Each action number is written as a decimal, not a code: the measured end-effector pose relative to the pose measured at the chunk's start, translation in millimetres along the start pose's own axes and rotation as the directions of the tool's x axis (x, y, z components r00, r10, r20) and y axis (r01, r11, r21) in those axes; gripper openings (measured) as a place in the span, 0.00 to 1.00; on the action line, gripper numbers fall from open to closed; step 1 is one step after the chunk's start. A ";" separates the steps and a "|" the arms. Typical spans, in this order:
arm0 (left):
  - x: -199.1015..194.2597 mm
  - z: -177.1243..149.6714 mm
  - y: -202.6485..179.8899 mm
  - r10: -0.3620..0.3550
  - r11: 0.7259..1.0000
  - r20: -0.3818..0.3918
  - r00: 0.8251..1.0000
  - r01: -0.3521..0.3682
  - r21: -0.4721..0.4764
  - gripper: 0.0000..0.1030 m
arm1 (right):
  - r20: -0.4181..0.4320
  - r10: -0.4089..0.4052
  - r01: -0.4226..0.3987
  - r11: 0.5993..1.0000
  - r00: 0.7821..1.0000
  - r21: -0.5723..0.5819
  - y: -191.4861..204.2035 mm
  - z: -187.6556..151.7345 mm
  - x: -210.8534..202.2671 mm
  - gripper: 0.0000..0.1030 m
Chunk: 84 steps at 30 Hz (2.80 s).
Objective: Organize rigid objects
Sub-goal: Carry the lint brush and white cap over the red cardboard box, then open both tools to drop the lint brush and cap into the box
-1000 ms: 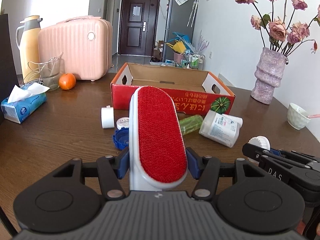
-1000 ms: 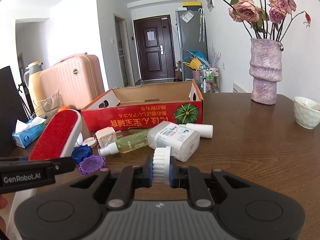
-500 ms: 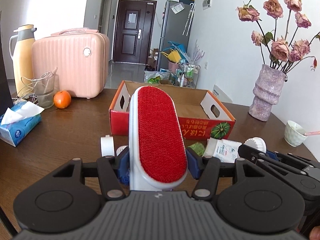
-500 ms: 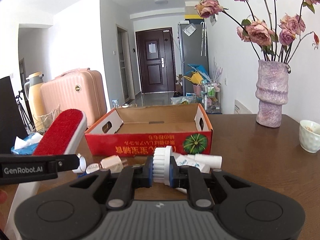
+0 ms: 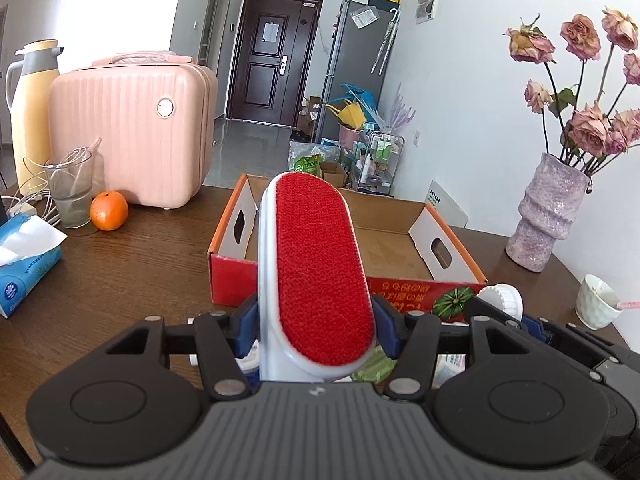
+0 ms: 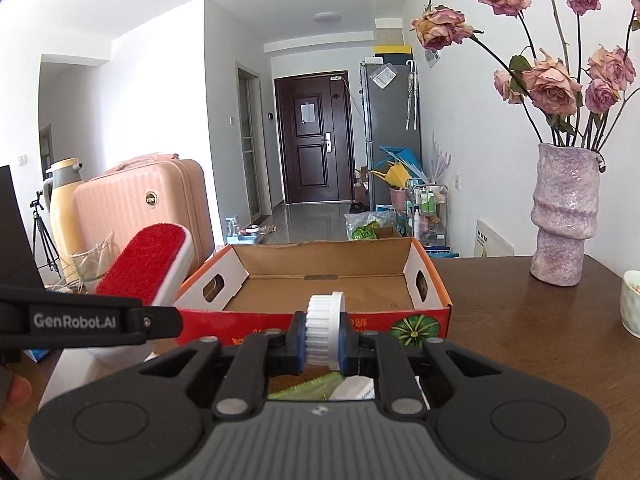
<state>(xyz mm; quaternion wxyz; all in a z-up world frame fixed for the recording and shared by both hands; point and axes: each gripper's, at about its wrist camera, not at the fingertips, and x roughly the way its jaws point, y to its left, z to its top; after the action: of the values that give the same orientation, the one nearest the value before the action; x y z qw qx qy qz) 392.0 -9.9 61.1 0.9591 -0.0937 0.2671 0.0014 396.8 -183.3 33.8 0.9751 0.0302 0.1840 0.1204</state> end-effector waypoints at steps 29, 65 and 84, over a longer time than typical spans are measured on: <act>100.8 56.5 -4.5 0.011 1.000 0.011 1.000 -0.010 -0.014 0.57 | 0.002 -0.011 0.011 1.000 1.000 0.017 -15.1 31.5 109.0 0.14; 198.8 74.1 1.0 0.081 0.994 -0.114 0.990 -0.072 0.083 0.68 | -0.122 -0.085 0.081 0.996 0.989 -0.044 -17.9 51.8 191.4 0.20; 159.6 83.9 16.5 0.130 0.990 -0.006 0.991 -0.130 0.060 1.00 | -0.099 -0.121 0.117 0.992 0.988 -0.043 -19.5 53.1 175.4 1.00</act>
<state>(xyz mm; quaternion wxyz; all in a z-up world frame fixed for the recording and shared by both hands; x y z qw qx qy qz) 570.9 13.9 46.7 0.9580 -0.0474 0.2772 0.0553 579.0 -159.8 19.5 0.9703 -0.0049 0.2324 0.0668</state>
